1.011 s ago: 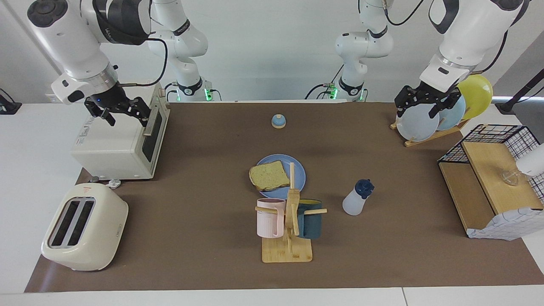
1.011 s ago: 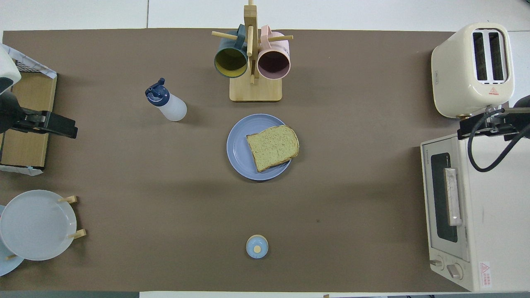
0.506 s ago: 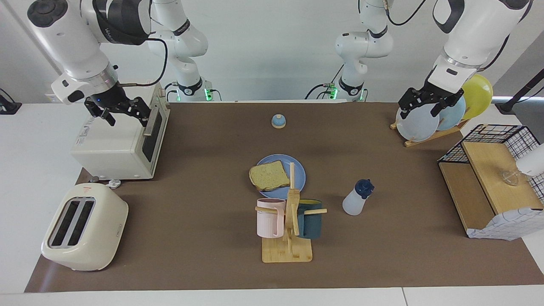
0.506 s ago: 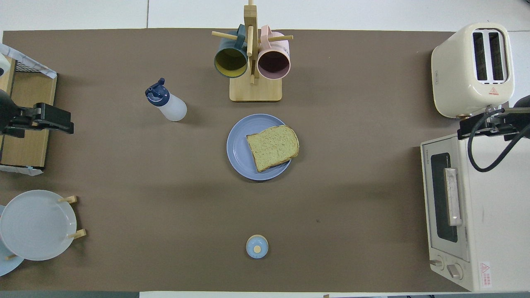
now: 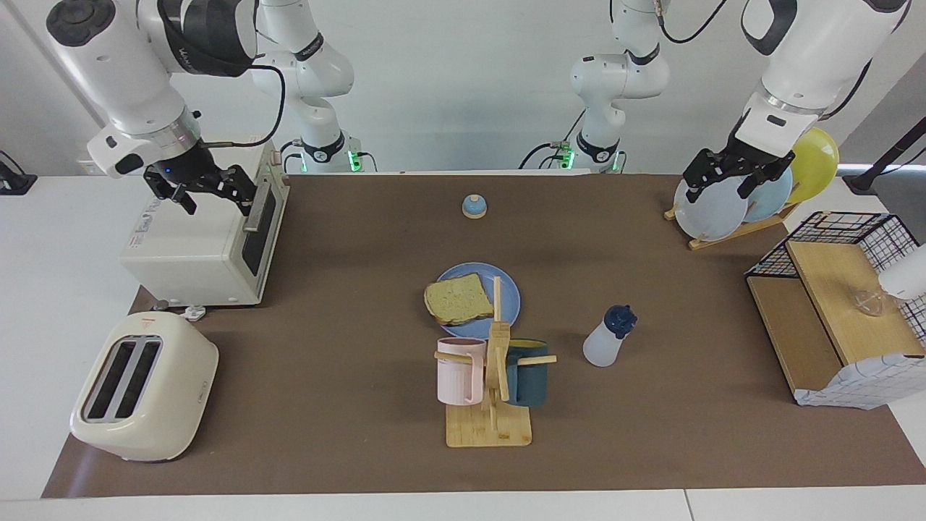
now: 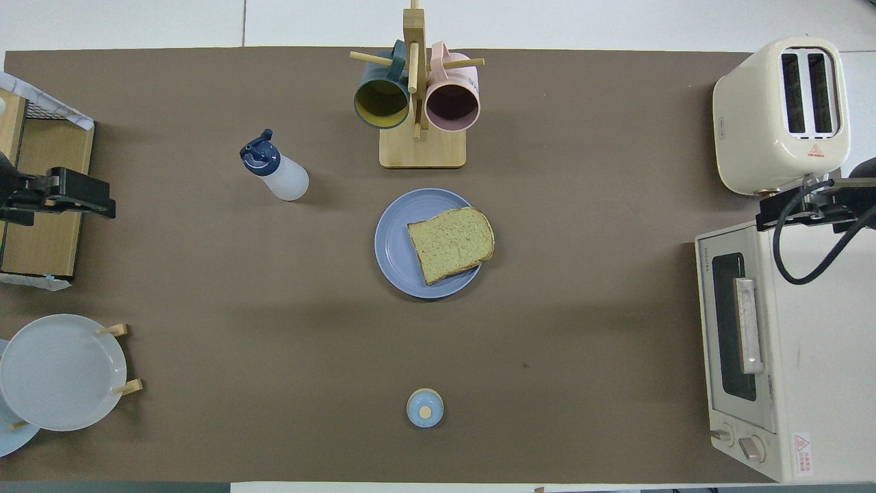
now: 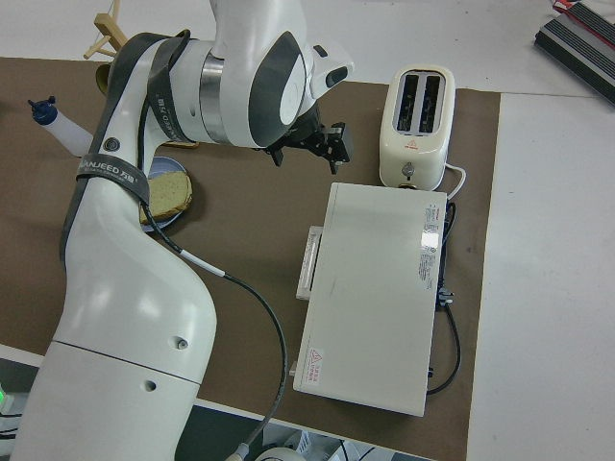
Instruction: Put bread on plate and add seasoning
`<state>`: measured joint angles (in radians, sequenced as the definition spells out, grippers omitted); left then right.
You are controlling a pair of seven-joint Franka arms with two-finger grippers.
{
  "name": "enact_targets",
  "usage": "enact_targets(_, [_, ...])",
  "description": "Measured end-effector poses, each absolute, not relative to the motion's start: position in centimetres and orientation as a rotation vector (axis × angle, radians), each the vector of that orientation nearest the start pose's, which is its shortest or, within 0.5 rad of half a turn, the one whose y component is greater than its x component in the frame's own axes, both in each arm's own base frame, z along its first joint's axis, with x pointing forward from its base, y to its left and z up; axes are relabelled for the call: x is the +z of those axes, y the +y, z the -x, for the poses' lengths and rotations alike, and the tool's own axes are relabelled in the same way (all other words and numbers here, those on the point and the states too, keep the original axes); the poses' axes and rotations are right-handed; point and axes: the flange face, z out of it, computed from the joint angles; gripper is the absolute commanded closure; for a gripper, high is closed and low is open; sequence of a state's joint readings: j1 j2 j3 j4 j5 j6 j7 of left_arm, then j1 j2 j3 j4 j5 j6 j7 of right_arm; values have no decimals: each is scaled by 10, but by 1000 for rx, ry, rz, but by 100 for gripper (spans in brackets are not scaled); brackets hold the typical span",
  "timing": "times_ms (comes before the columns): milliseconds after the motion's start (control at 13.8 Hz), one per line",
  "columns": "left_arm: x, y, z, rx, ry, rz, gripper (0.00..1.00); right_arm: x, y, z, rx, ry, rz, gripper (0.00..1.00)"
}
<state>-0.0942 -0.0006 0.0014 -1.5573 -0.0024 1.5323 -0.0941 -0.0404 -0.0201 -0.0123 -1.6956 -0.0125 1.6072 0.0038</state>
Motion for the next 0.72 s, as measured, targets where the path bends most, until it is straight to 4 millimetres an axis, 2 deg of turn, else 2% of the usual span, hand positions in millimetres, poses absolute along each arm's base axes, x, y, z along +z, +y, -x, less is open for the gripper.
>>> enact_targets(722, [628, -48, -548, 37, 32, 3142, 0, 580, -30, -546, 108, 88, 3149, 0])
